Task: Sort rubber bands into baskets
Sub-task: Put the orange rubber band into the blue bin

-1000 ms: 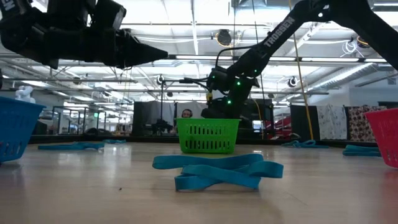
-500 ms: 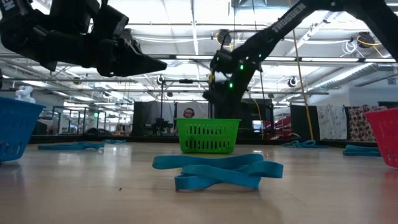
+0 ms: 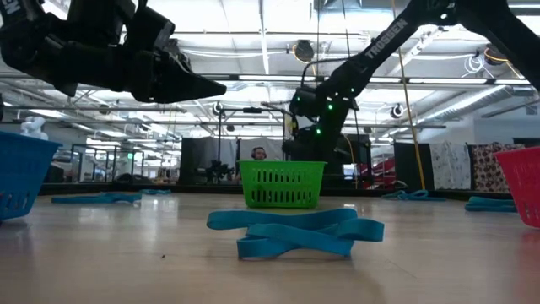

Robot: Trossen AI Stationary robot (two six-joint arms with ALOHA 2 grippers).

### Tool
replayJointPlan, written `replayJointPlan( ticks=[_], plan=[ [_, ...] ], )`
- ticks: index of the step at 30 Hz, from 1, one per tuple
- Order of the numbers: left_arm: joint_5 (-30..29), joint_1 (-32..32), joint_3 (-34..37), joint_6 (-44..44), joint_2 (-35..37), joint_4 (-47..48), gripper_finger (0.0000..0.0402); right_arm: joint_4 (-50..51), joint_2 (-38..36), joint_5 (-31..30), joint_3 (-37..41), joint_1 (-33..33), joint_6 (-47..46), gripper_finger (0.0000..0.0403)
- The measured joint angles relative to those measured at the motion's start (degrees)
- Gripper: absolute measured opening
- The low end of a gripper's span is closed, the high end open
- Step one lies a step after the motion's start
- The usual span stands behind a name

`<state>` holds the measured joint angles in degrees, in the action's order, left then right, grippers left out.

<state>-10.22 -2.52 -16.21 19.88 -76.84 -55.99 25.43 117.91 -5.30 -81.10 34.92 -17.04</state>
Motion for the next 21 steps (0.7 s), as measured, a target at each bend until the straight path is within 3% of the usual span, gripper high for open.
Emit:
replayJointPlan(
  ticks=[7, 14, 18, 21],
  plan=[
    [1.1, 0.0, 0.0, 0.0, 0.0, -0.1, 0.0169, -0.2, 1.2, 0.9, 0.0, 0.9, -0.2, 0.0149],
    [1.5, 0.0, 0.0, 0.0, 0.0, -0.2, 0.0169, 0.0, 3.0, 1.1, -0.1, 0.3, -0.9, 0.016],
    [1.5, 0.0, 0.0, 0.0, 0.0, -0.2, 0.0169, 1.2, 3.6, 3.6, -0.6, 0.5, -1.9, 0.0128],
    [1.5, 0.0, 0.0, 0.0, 0.0, -0.2, 0.0169, 2.6, 3.6, 4.8, -1.2, 0.4, 0.9, 0.0062]
  ],
)
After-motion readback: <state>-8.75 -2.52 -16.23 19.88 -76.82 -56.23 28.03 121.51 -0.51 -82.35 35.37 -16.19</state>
